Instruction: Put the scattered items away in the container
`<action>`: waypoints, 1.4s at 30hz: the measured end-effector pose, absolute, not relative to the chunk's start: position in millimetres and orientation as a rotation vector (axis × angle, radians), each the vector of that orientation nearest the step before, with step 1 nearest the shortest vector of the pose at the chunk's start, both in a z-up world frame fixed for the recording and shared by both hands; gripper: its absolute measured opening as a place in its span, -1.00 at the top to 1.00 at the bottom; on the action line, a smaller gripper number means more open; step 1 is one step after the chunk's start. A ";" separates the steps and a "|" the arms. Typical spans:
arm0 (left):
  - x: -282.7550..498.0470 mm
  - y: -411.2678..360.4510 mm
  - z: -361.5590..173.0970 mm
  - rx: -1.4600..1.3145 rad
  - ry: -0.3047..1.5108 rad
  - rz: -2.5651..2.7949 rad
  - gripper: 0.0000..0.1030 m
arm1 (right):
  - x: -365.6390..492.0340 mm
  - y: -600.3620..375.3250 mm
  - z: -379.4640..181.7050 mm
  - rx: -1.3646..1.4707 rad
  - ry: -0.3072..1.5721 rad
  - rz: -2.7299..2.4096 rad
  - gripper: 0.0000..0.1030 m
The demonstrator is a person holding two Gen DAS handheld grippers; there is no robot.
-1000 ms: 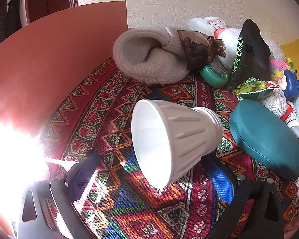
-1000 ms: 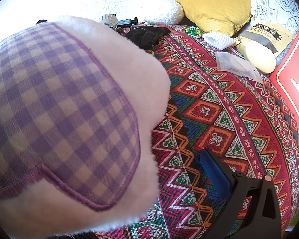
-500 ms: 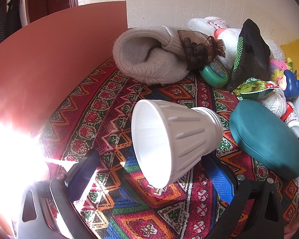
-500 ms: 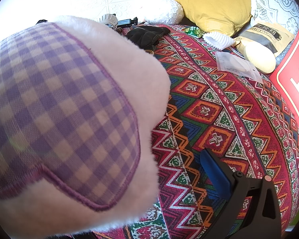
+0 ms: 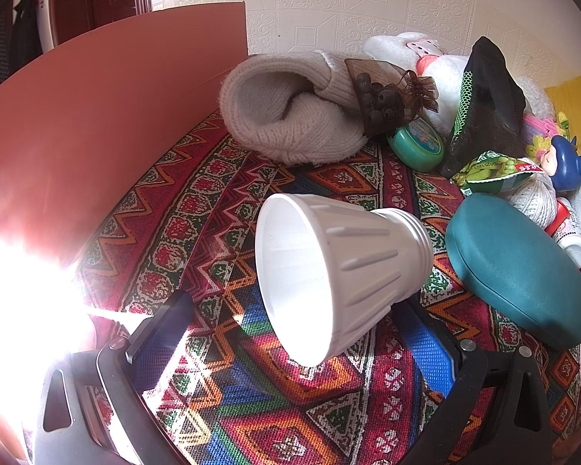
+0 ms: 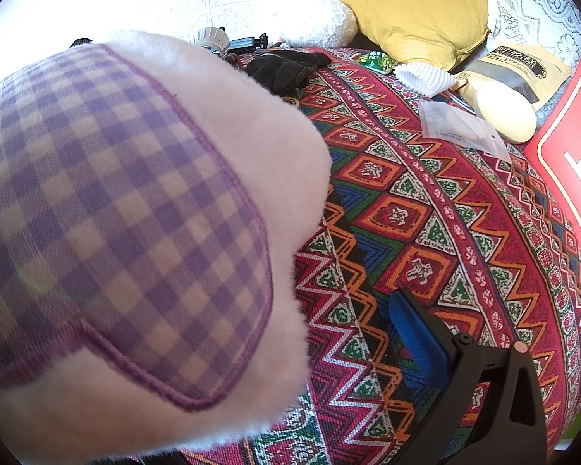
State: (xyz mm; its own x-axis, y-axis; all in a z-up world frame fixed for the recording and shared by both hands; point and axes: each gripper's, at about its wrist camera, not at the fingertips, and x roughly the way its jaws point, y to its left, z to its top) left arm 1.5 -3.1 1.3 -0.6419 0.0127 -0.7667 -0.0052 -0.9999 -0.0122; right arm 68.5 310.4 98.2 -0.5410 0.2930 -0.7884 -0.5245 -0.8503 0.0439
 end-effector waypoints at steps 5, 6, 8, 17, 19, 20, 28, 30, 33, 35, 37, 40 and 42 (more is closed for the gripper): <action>1.6 -3.1 1.3 -1.325 -0.014 2.837 -1.00 | 68.5 310.4 98.1 -1.144 0.381 2.377 -0.99; 1.5 -3.1 1.3 -1.325 -0.014 2.837 -1.00 | 68.6 310.3 98.2 -1.144 0.381 2.377 -0.99; 1.5 -3.1 1.3 -1.325 -0.014 2.837 -1.00 | 68.5 310.4 98.1 -1.144 0.381 2.377 -0.99; 2.3 -2.4 1.6 -1.328 0.003 2.841 -1.00 | 68.5 310.4 98.2 -1.144 0.380 2.377 -0.99; 2.7 -4.1 2.2 -1.331 -0.011 2.835 -1.00 | 68.1 310.4 98.0 -1.144 0.378 2.376 -0.99; 1.6 -5.0 2.6 -1.342 -0.023 2.833 -1.00 | 67.8 310.5 97.9 -1.144 0.377 2.376 -0.99; 5.2 -6.7 12.0 -1.484 -0.029 2.705 -1.00 | 65.7 312.5 96.8 -1.150 0.381 2.371 -0.99; 12.6 0.7 18.0 -1.455 -0.030 2.658 -1.00 | 66.7 312.3 97.3 -1.152 0.385 2.373 -0.99; 31.7 22.2 34.1 -1.331 0.035 2.600 -1.00 | 69.9 311.3 98.6 -1.186 0.392 2.375 -0.99; 47.2 34.9 46.8 -1.233 0.095 2.604 -1.00 | 73.4 306.7 101.1 -1.242 0.383 2.366 -0.99; 59.8 42.5 57.1 -1.157 0.124 2.600 -1.00 | 78.3 303.9 104.2 -1.335 0.377 2.345 -0.99; 68.5 47.8 68.6 -1.122 0.100 2.562 -1.00 | 91.6 300.9 112.9 -1.445 0.370 2.305 -0.99; 75.7 49.3 74.5 -1.102 0.105 2.567 -1.00 | 105.4 297.8 126.4 -1.431 0.294 2.289 -0.99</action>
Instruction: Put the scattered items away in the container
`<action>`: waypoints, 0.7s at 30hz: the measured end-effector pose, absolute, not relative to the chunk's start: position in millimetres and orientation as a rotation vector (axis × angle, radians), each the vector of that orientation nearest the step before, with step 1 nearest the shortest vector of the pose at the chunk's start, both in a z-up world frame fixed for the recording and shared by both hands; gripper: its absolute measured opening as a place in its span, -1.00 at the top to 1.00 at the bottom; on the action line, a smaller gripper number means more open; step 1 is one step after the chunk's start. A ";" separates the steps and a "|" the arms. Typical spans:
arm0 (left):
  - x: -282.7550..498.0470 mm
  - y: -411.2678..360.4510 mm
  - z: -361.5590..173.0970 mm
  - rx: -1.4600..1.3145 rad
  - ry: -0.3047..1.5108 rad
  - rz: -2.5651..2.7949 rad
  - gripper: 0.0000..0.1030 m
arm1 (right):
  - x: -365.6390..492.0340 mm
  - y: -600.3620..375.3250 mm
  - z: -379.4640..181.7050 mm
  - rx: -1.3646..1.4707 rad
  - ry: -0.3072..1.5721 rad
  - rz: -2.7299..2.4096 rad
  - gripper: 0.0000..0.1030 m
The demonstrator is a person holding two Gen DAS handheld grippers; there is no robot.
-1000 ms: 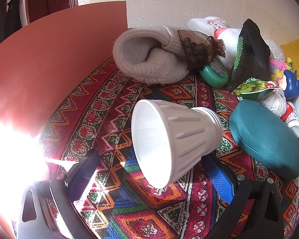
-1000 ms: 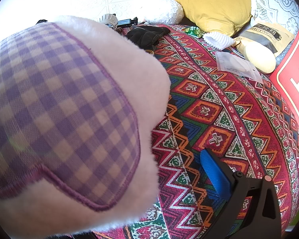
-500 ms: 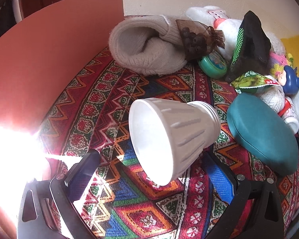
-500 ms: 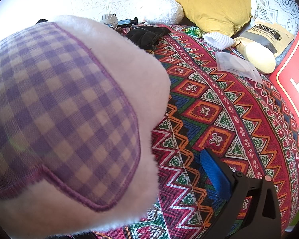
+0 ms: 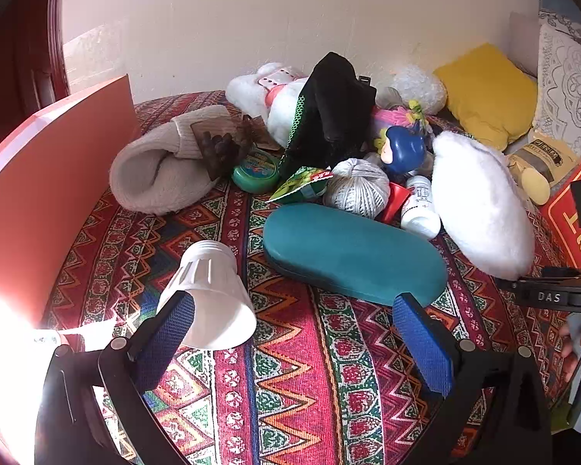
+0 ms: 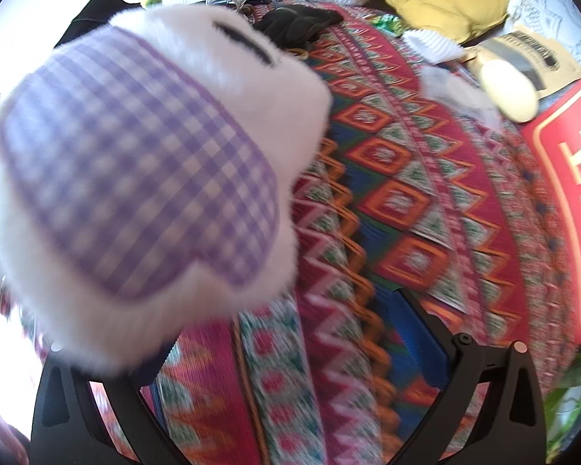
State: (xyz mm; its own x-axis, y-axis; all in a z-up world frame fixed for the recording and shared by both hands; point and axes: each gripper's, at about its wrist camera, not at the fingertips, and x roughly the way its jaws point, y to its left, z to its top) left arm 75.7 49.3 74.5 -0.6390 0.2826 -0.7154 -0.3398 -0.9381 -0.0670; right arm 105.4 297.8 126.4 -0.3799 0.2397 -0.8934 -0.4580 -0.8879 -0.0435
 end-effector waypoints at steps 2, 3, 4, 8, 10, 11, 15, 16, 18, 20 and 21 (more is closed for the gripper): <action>73.4 51.0 77.4 -1.067 0.118 2.586 -1.00 | 121.4 294.0 148.4 -1.342 0.178 2.275 -0.99; 67.6 49.2 81.3 -1.047 0.120 2.595 -1.00 | 130.2 292.6 161.7 -1.273 0.140 2.271 -0.99; 64.5 47.8 82.2 -1.025 0.122 2.602 -1.00 | 140.8 291.2 178.2 -1.179 0.112 2.270 -0.99; 72.9 49.9 105.3 -0.899 0.151 2.618 -1.00 | 185.4 280.0 242.9 -0.764 0.221 2.373 -0.99; 74.7 50.3 116.9 -0.835 0.205 2.618 -1.00 | 198.0 272.3 261.5 -0.646 0.374 2.490 -0.99; 72.0 48.9 122.0 -0.808 0.245 2.621 -1.00 | 199.4 269.7 265.2 -0.629 0.470 2.549 -0.99; 31.6 24.3 134.0 -0.836 0.263 2.641 -1.00 | 175.0 259.8 250.3 -0.754 1.062 2.768 -0.99; 14.5 10.8 136.3 -0.874 0.207 2.631 -1.00 | 163.7 255.5 238.5 -0.818 1.266 2.783 -0.99; -11.3 -12.1 139.0 -0.911 0.126 2.650 -1.00 | 138.3 241.6 211.3 -0.967 1.586 2.735 -0.99; -32.4 -32.7 140.3 -0.929 0.082 2.724 -1.00 | 117.6 226.5 180.6 -1.105 1.751 2.628 -0.98; -41.0 -39.0 139.6 -0.937 0.073 2.749 -1.00 | 111.7 221.3 166.8 -1.158 1.790 2.580 -0.98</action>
